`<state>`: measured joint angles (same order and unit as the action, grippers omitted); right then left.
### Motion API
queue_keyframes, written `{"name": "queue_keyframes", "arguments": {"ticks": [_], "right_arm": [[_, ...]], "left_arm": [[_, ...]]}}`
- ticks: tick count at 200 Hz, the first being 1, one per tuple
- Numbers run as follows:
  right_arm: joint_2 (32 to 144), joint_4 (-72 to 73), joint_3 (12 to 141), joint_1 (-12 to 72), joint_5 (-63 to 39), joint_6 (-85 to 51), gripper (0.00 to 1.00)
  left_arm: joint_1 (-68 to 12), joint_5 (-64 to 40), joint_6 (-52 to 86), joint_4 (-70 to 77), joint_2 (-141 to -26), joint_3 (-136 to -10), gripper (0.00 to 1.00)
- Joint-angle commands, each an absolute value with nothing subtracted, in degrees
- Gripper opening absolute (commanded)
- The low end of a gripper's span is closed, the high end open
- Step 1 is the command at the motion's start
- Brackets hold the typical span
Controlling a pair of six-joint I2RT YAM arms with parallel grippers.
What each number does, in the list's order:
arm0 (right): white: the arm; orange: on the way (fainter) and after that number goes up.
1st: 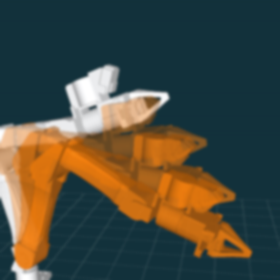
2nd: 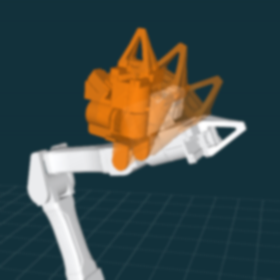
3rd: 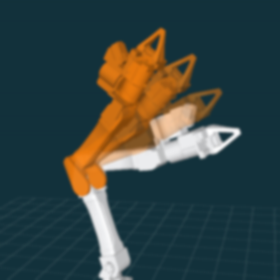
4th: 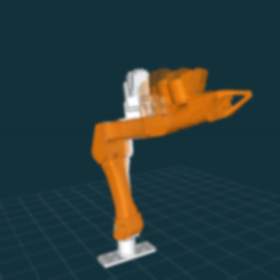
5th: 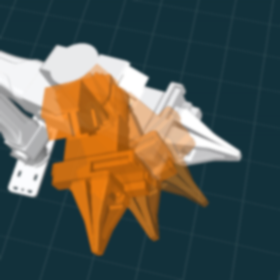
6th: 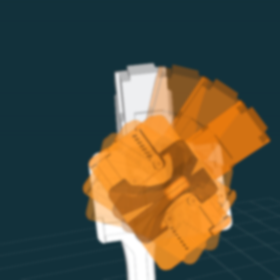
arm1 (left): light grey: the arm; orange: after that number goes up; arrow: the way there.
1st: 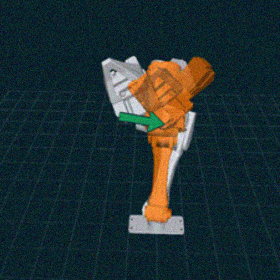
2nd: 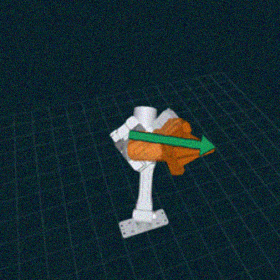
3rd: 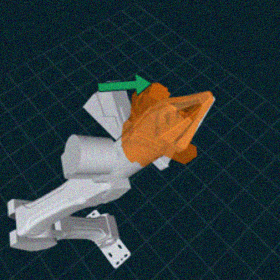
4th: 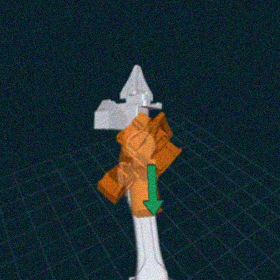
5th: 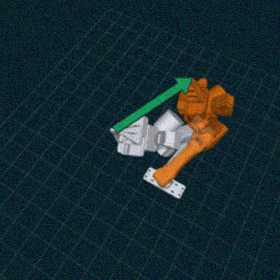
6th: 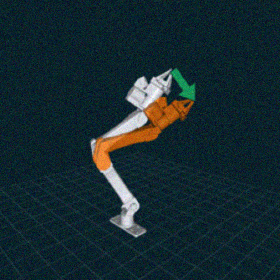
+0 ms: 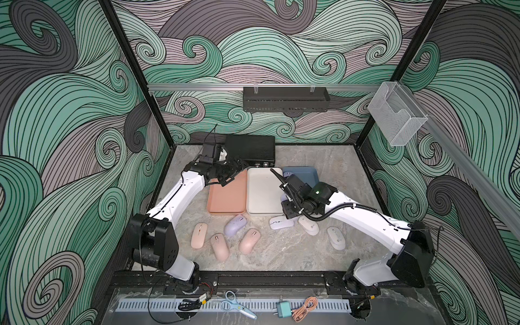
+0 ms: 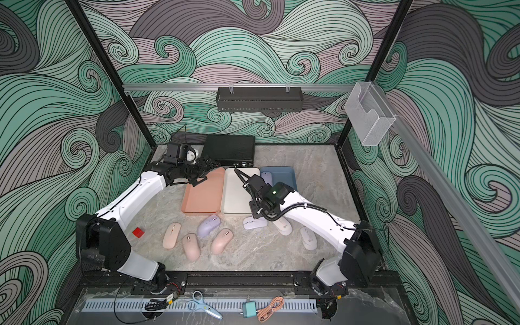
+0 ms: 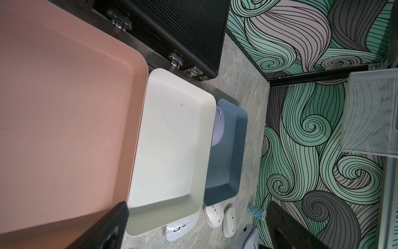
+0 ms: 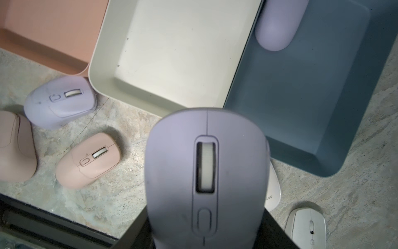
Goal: Place the mice by color into the storage box
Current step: Place the mouse in the storage box.
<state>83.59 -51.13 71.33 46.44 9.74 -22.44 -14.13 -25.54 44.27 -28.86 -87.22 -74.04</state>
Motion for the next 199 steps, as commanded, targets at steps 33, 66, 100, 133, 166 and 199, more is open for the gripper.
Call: {"name": "queue_keyframes", "arguments": {"ticks": [33,66,100,133,166,199], "right_arm": [[84.18,-49.23,73.95,36.50,8.76,-16.35,0.58],[86.46,-47.78,75.01,30.24,6.60,-13.95,0.58],[93.09,-46.85,78.09,23.88,3.63,-11.93,0.58],[101.07,-46.51,82.33,20.93,2.94,-8.81,0.58],[108.75,-46.27,87.96,18.03,0.60,-7.05,0.59],[115.79,-48.10,94.39,17.70,3.92,-3.08,0.59]], "left_arm": [[-13.71,-30.33,43.72,-27.61,-88.59,-75.43,0.98],[-13.73,-34.12,45.73,-25.26,-90.28,-74.59,0.98],[-13.71,-34.81,45.88,-24.86,-90.44,-74.58,0.98],[-13.71,-34.85,45.70,-25.10,-90.36,-74.81,0.98],[-13.64,-34.89,45.75,-25.11,-89.83,-74.80,0.97],[-13.69,-34.21,45.31,-25.05,-88.53,-74.78,0.97]]}}
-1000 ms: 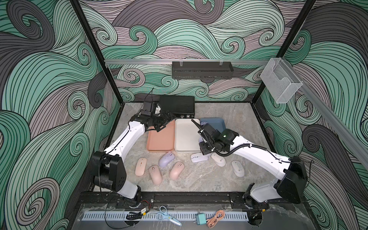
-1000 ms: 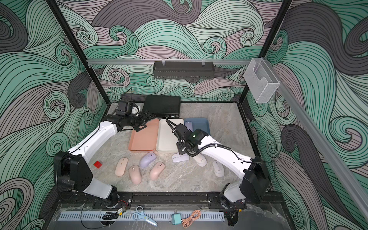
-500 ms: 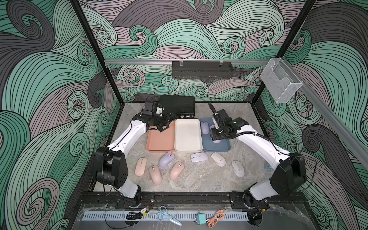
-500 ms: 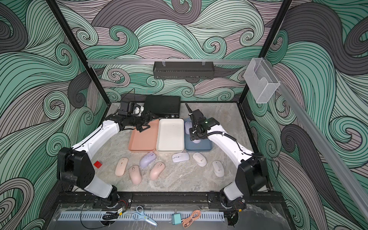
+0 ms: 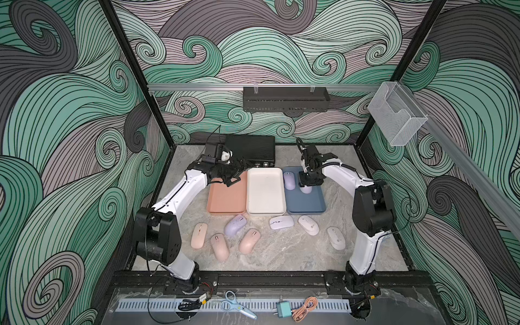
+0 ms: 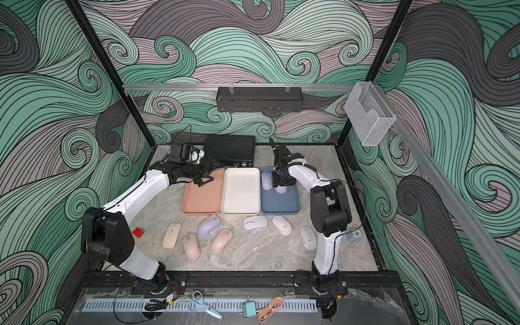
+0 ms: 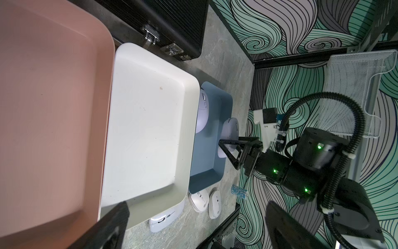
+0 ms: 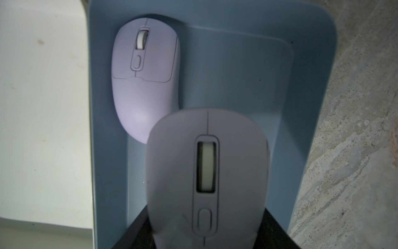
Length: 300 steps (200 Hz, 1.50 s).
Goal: Place the mice by color into the storage box
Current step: Place the mouse in the storage box.
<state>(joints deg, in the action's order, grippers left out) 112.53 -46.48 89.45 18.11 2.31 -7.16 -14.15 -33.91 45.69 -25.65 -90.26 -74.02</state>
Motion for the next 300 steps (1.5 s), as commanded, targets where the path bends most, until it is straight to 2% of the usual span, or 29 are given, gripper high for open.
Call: {"name": "queue_keyframes", "arguments": {"ticks": [1,124,300], "right_arm": [[115.95,-48.17,94.61,17.68,3.94,-3.03,0.59],[125.59,-49.09,101.87,16.87,5.80,-4.24,0.60],[127.51,-48.04,102.76,15.92,1.52,-6.62,0.64]], "left_arm": [[-13.70,-34.20,45.29,-25.05,-88.52,-74.79,0.97],[-13.01,-34.01,45.44,-25.03,-87.60,-74.79,0.96],[-12.74,-34.24,45.97,-24.70,-88.73,-74.40,0.96]]}}
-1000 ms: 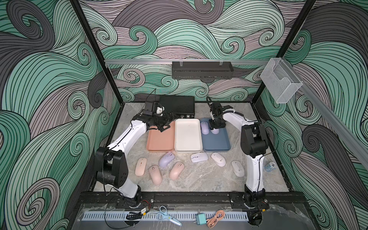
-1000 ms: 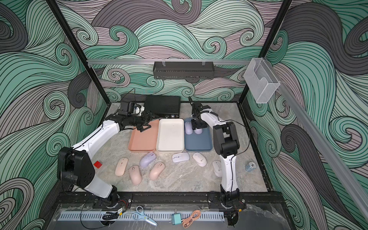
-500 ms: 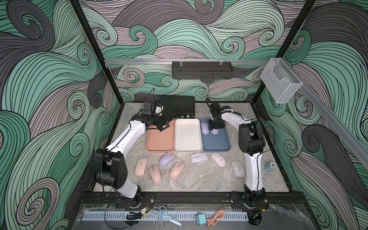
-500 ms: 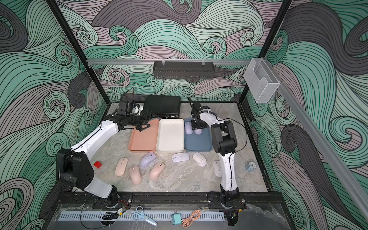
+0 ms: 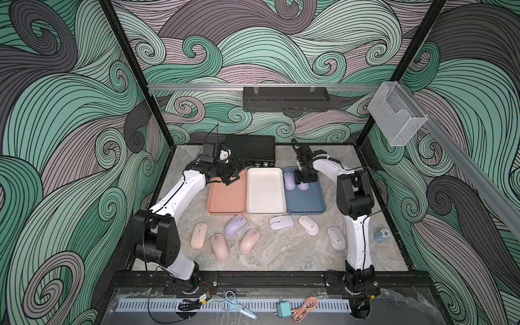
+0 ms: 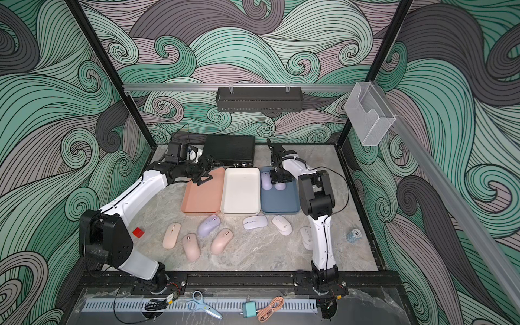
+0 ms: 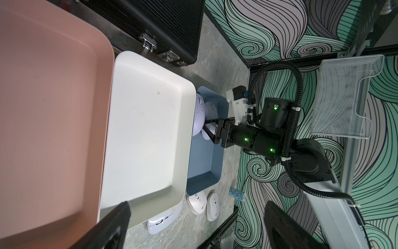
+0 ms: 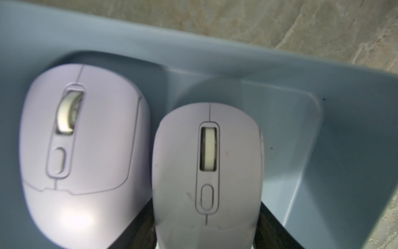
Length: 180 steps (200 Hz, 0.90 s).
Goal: Place the mice by color into the storage box
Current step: Place the mouse in the storage box.
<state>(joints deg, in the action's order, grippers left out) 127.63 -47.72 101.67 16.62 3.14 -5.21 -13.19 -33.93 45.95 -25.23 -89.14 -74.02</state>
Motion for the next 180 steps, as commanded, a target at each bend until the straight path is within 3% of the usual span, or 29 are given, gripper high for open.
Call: {"name": "queue_keyframes", "arguments": {"ticks": [1,119,180], "right_arm": [[127.41,-48.00,102.70,15.91,1.43,-6.66,0.65],[112.50,-48.18,97.95,15.27,0.35,-10.01,0.66],[93.98,-41.83,81.00,25.84,6.16,-15.05,0.66]], "left_arm": [[-12.74,-34.22,45.97,-24.70,-88.79,-74.42,0.96],[-12.35,-33.47,45.79,-24.85,-87.64,-74.44,0.95],[-9.23,-30.75,46.23,-24.96,-85.46,-73.64,0.96]]}}
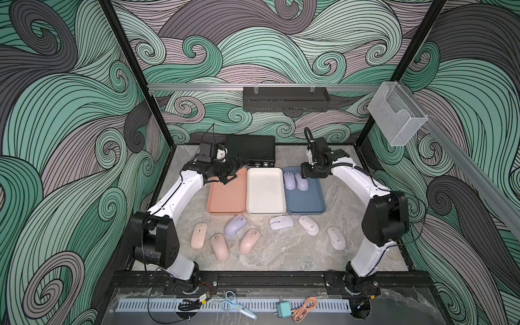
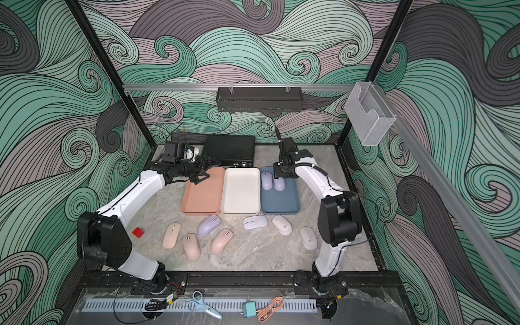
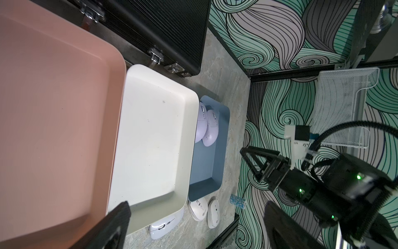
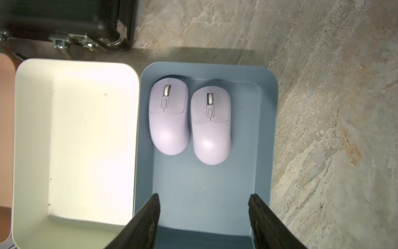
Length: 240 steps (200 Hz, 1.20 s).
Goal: Place the mice by color into the storage box
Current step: Place the mouse in the storage box, then adjust the mouse at the center of the board.
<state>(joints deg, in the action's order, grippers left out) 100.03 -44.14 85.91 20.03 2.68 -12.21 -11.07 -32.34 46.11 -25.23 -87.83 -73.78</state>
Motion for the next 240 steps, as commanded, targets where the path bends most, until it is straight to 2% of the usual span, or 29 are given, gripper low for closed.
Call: {"name": "queue_keyframes", "arguments": {"ticks": [1,27,55,85,110,134,178,240], "right_arm": [[93.71,-41.83,80.75,25.97,6.33,-15.08,0.66],[87.30,-41.44,75.30,32.20,9.16,-16.92,0.66],[80.42,-42.65,70.54,35.18,8.93,-20.35,0.66],[74.71,-43.16,64.77,39.64,10.83,-23.31,0.66],[70.57,-46.17,62.55,41.37,11.27,-24.24,0.67],[65.32,-45.08,58.92,41.56,11.16,-24.91,0.68],[60.71,-42.35,54.58,41.57,9.62,-24.69,0.70],[58.28,-37.96,49.88,41.57,8.39,-23.29,0.76]], "left_arm": [[-9.18,-30.76,46.23,-25.01,-85.40,-73.65,0.96],[-7.41,-29.36,45.65,-25.66,-84.53,-73.72,0.96],[-7.21,-25.40,43.09,-28.11,-84.07,-74.72,0.96],[-6.94,-26.91,43.29,-27.57,-83.49,-74.81,0.96],[-7.65,-21.99,39.68,-31.49,-81.87,-75.40,0.96],[-7.73,-22.43,38.32,-37.98,-75.13,-73.76,0.95],[-9.43,-22.57,38.69,-45.07,-59.32,-61.07,0.96],[-20.20,-13.21,48.15,-50.54,-47.24,-49.08,0.99]]}}
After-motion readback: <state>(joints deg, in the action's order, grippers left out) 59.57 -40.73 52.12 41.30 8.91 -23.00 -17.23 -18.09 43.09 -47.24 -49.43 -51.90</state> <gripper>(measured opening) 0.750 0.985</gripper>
